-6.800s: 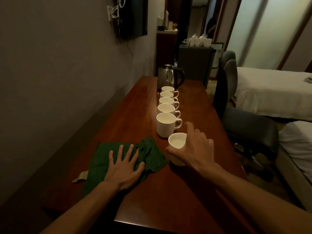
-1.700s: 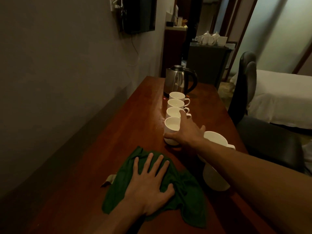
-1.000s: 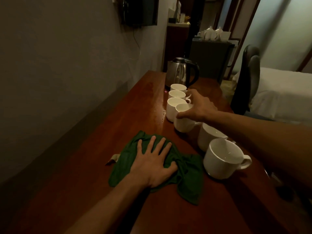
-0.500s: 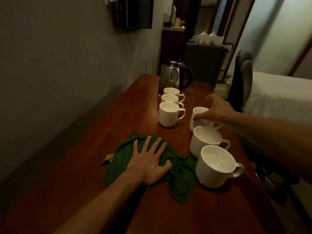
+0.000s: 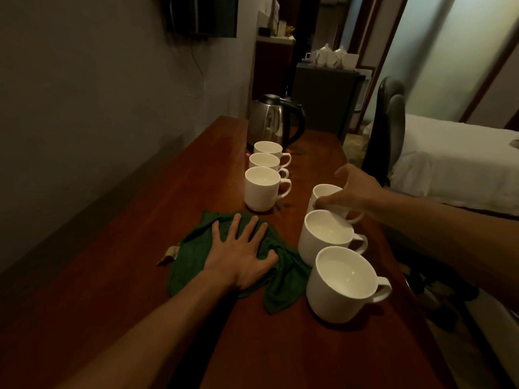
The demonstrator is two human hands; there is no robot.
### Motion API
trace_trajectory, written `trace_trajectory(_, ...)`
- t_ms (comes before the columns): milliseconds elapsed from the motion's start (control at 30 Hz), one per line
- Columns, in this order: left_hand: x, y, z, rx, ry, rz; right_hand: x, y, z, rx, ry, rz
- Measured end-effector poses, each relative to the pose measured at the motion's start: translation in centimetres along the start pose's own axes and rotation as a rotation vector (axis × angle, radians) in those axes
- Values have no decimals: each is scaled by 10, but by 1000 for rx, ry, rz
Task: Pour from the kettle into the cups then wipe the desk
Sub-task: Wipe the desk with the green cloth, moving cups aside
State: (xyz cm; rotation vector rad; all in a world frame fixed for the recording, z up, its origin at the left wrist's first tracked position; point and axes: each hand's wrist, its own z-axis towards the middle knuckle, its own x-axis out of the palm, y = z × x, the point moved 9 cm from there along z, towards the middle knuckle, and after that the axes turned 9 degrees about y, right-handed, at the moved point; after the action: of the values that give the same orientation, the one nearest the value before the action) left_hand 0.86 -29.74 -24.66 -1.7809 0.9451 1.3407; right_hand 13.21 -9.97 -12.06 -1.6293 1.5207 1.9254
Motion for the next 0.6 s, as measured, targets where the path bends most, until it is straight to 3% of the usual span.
trace_trajectory(600,-5,-5,17,11,-4,0,16,7,15,47,124,-188)
